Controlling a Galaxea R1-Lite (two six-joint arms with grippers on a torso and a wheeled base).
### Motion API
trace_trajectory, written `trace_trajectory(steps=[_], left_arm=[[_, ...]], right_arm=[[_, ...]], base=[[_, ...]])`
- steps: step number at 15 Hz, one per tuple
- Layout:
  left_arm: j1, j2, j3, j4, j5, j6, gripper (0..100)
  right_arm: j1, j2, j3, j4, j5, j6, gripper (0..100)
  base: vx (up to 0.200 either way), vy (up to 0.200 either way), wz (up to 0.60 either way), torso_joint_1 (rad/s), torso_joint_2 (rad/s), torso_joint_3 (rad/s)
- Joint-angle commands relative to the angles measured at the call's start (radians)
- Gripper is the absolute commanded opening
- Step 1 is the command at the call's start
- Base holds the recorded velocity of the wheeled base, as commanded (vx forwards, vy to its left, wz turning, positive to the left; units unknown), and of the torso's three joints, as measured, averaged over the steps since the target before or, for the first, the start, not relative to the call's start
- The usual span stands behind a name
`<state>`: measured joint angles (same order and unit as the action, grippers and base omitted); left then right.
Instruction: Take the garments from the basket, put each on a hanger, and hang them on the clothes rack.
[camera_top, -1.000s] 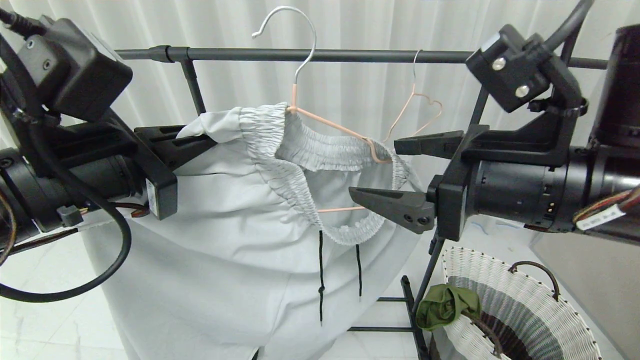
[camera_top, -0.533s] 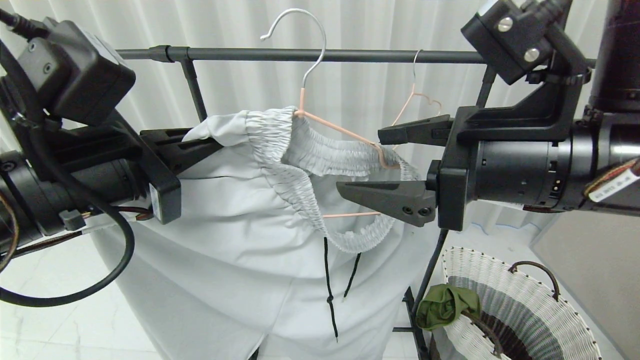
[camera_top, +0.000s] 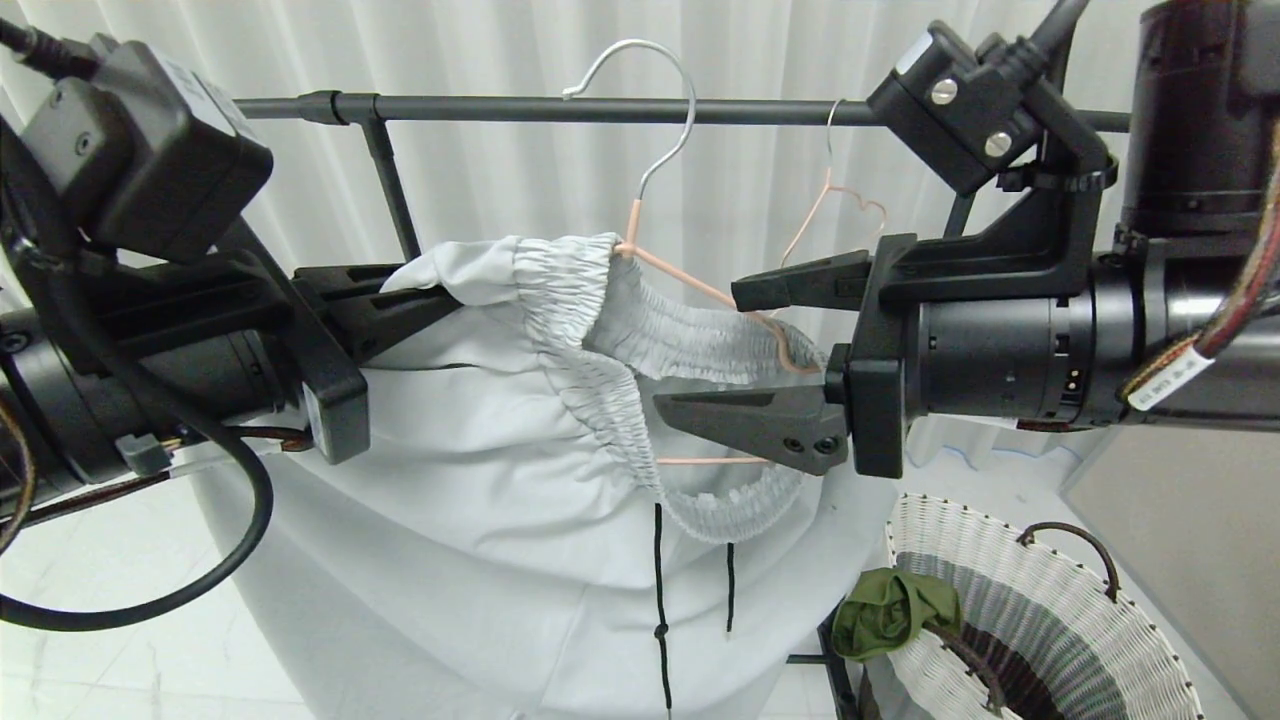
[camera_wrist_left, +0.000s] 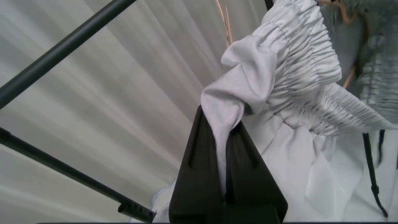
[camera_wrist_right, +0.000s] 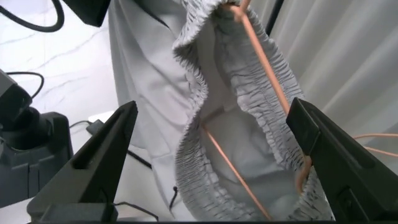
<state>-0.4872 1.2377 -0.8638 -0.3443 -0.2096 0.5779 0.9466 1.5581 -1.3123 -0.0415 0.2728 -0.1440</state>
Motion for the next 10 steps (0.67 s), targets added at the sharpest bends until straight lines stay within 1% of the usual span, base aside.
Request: trace_trajectory(steps=[1, 3, 10], left_arm=[[-0.001, -0.004, 0.016, -0.002, -0.002, 0.000, 0], [-0.001, -0.010, 0.034, -0.004, -0.002, 0.000, 0], [0.001, -0.006, 0.039, -0.004, -0.002, -0.001, 0]], right_arm=[[-0.011, 0.010, -0.024, 0.003, 0.003, 0.001, 100], [-0.022, 0.011, -0.034, 0.006, 0.003, 0.001, 100], [-0.035, 0.016, -0.039, 0.006, 0.005, 0.000, 100]], base=[[0.000, 0.000, 0.00, 0.000, 0.00, 0.000], [0.000, 0.000, 0.00, 0.000, 0.00, 0.000], [0.000, 0.000, 0.00, 0.000, 0.00, 0.000]])
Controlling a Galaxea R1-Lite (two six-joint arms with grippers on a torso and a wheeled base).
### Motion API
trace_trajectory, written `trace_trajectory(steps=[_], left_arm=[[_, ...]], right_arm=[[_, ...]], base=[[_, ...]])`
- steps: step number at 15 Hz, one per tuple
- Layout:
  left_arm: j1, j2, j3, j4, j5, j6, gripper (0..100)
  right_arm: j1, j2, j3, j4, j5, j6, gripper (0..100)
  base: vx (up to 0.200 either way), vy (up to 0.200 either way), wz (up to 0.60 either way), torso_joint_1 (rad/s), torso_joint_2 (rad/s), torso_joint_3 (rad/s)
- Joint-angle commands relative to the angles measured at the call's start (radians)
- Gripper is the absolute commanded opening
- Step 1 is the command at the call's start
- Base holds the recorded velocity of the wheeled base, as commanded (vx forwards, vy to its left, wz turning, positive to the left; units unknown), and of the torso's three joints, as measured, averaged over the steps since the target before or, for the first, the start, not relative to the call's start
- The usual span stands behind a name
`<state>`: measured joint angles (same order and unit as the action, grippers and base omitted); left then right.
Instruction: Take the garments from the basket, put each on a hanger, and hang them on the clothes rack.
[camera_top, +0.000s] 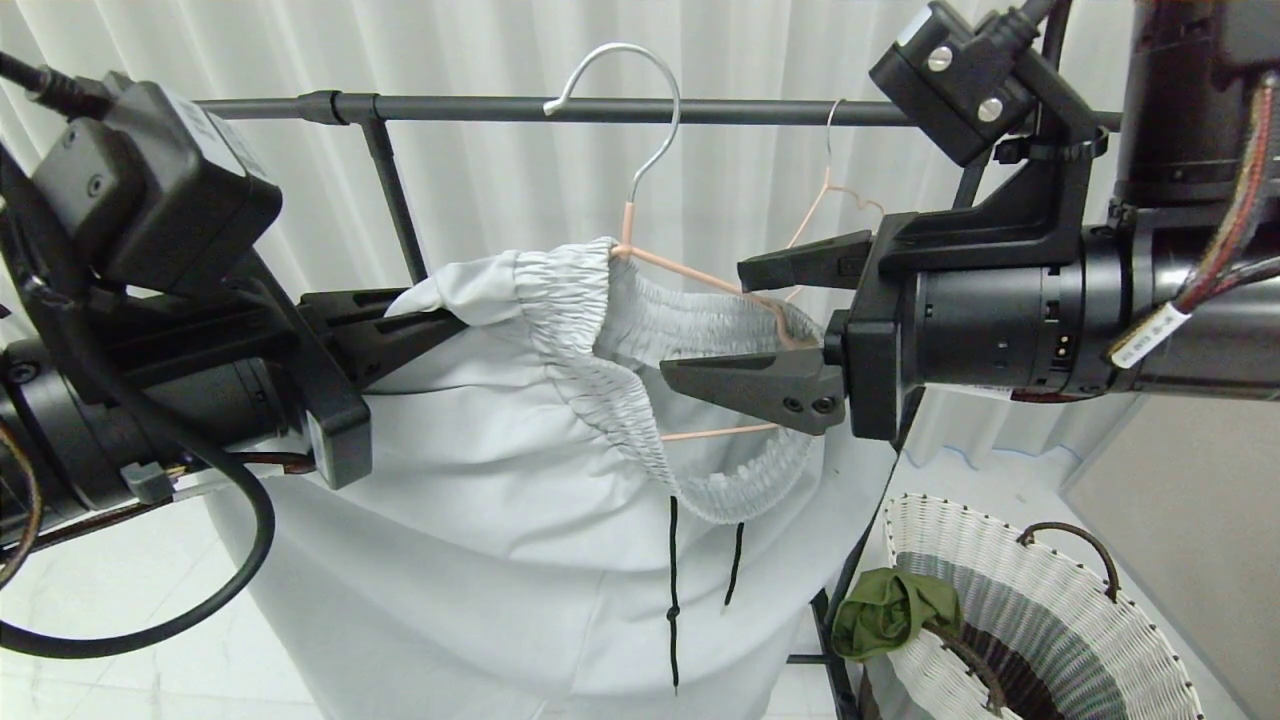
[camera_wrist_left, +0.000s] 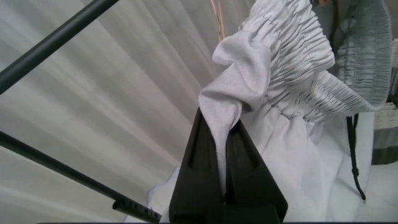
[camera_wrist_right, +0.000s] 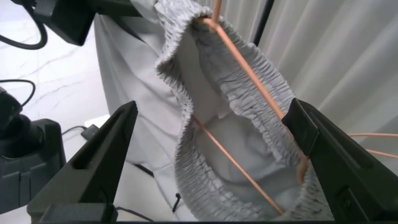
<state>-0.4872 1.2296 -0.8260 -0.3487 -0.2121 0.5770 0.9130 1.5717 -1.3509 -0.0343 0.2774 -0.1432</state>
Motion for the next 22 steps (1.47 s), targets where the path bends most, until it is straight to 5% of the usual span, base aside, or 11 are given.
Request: trace_trajectory(steps=[1, 7, 13, 22], left_arm=[[0.001, 0.004, 0.004, 0.001, 0.000, 0.000, 0], [-0.001, 0.001, -0.001, 0.001, -0.024, 0.001, 0], [-0.005, 0.028, -0.036, 0.001, -0.024, 0.000, 0], [-0.024, 0.030, -0.038, 0.001, -0.024, 0.000, 0]], right_arm=[[-0.002, 0.001, -0.001, -0.001, 0.000, -0.001, 100], [-0.002, 0.008, -0.001, 0.016, 0.017, 0.001, 100], [0.032, 0.016, -0.060, 0.180, 0.089, 0.001, 100], [0.027, 0.106, -0.113, 0.180, 0.080, 0.011, 100]], base=[[0.000, 0.000, 0.00, 0.000, 0.00, 0.000], [0.000, 0.000, 0.00, 0.000, 0.00, 0.000], [0.000, 0.000, 0.00, 0.000, 0.00, 0.000], [0.000, 0.000, 0.00, 0.000, 0.00, 0.000]])
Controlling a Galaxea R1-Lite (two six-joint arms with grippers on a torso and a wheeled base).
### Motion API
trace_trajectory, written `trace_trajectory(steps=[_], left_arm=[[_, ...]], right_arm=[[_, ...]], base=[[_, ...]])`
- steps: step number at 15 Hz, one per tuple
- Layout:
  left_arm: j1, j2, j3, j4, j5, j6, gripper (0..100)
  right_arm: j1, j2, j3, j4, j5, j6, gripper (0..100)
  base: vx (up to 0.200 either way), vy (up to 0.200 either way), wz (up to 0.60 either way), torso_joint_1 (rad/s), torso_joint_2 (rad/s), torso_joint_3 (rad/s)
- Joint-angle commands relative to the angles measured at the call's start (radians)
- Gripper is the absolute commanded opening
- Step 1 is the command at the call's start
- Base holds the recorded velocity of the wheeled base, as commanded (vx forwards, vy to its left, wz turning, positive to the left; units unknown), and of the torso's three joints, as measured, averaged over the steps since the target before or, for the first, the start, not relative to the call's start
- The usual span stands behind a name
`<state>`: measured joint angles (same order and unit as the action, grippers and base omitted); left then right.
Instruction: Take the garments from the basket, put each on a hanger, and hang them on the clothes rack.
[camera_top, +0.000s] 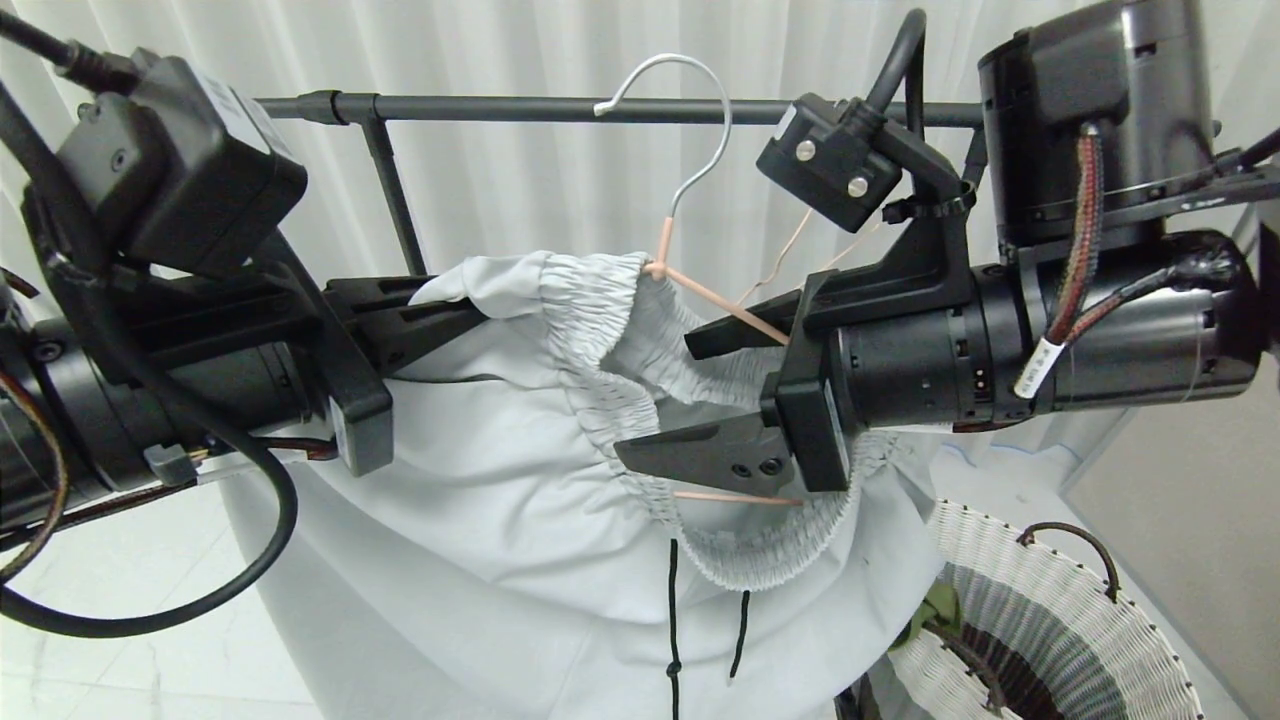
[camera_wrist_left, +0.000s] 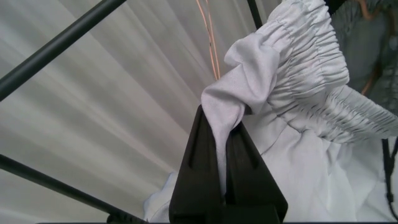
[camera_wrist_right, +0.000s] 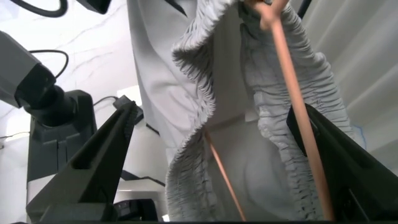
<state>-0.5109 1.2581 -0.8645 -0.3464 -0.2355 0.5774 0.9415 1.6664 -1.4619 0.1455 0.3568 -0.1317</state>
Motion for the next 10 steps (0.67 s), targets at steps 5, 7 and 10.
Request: trace_trajectory(steps=[5, 7, 10], left_arm=[[0.002, 0.006, -0.001, -0.002, -0.001, -0.001, 0], [0.002, 0.006, -0.001, -0.002, -0.001, -0.001, 0], [0.002, 0.006, 0.001, -0.002, -0.001, -0.001, 0]], right_arm=[[-0.004, 0.009, 0.005, 0.000, -0.001, 0.003, 0], [-0.007, 0.010, 0.005, -0.001, -0.002, 0.009, 0], [-0.009, 0.012, 0.005, -0.006, -0.002, 0.007, 0]], base=[[0.000, 0.000, 0.00, 0.000, 0.00, 0.000], [0.000, 0.000, 0.00, 0.000, 0.00, 0.000], [0.000, 0.000, 0.00, 0.000, 0.00, 0.000]])
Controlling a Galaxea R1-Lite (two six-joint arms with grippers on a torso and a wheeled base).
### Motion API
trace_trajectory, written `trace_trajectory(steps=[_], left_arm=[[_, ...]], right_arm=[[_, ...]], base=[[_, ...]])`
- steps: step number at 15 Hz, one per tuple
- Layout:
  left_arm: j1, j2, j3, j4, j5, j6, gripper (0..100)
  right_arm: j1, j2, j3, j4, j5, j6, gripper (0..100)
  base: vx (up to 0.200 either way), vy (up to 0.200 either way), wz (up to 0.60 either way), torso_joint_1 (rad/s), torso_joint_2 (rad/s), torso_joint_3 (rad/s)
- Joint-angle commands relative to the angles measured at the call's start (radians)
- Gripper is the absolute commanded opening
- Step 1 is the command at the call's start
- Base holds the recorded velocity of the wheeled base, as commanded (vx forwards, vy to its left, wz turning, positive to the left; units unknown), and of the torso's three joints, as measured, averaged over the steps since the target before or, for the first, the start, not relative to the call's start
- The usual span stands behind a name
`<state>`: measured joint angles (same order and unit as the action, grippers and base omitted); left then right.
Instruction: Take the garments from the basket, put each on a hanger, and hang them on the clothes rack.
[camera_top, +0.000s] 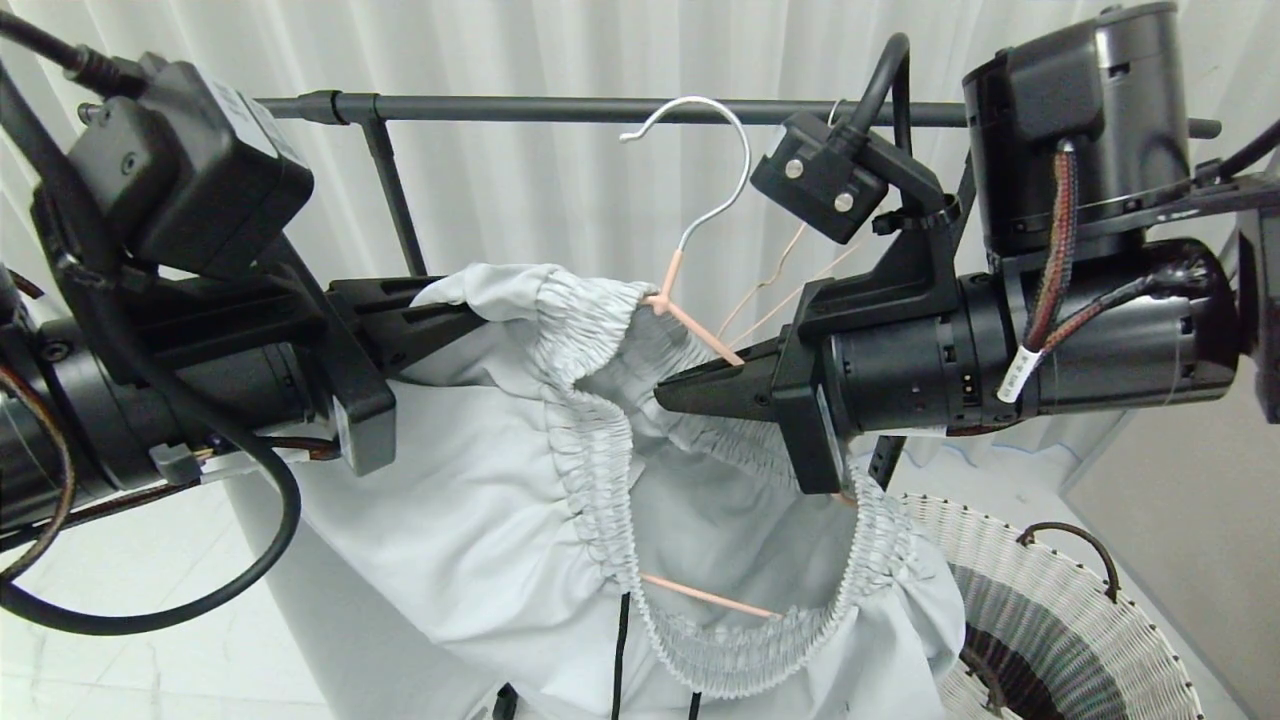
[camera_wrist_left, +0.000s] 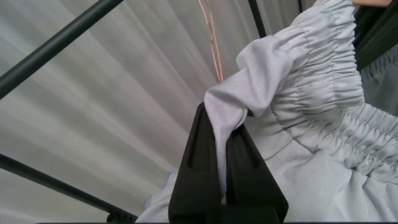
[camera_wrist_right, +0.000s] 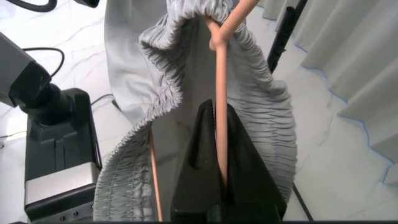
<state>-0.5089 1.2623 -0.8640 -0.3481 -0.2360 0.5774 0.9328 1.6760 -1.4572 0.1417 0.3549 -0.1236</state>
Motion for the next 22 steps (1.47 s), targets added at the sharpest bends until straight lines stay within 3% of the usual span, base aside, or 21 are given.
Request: trace_trajectory(steps=[1, 7, 8, 11, 14, 16, 19, 22], left_arm=[[0.000, 0.002, 0.000, -0.002, 0.000, -0.001, 0], [0.004, -0.004, 0.010, -0.006, 0.007, 0.009, 0], [0.004, -0.004, 0.010, -0.006, 0.007, 0.009, 100], [0.024, -0.006, 0.030, -0.006, 0.012, 0.009, 100], [0.047, -0.021, 0.051, -0.006, 0.012, 0.004, 100], [0.084, -0.038, 0.074, -0.006, 0.012, -0.001, 100], [0.204, -0.052, 0.131, -0.006, -0.002, -0.002, 100], [0.369, -0.008, 0.195, -0.006, -0.098, -0.002, 100]], right_arm=[[0.000, 0.002, 0.000, -0.004, -0.001, 0.001, 0], [-0.009, -0.004, -0.008, -0.019, -0.001, 0.004, 0], [-0.008, -0.009, -0.006, -0.037, -0.001, 0.029, 0], [-0.008, -0.019, -0.006, -0.065, -0.001, 0.064, 0], [-0.009, -0.047, -0.002, -0.086, -0.002, 0.150, 0], [-0.029, -0.056, 0.000, -0.100, -0.011, 0.156, 0], [-0.046, -0.073, 0.003, -0.099, -0.014, 0.145, 0], [-0.055, -0.084, 0.003, -0.091, -0.011, 0.088, 0]], base=[[0.000, 0.000, 0.00, 0.000, 0.00, 0.000], [0.000, 0.000, 0.00, 0.000, 0.00, 0.000], [0.000, 0.000, 0.00, 0.000, 0.00, 0.000], [0.000, 0.000, 0.00, 0.000, 0.00, 0.000], [0.000, 0.000, 0.00, 0.000, 0.00, 0.000], [0.000, 0.000, 0.00, 0.000, 0.00, 0.000], [0.000, 0.000, 0.00, 0.000, 0.00, 0.000], [0.000, 0.000, 0.00, 0.000, 0.00, 0.000]])
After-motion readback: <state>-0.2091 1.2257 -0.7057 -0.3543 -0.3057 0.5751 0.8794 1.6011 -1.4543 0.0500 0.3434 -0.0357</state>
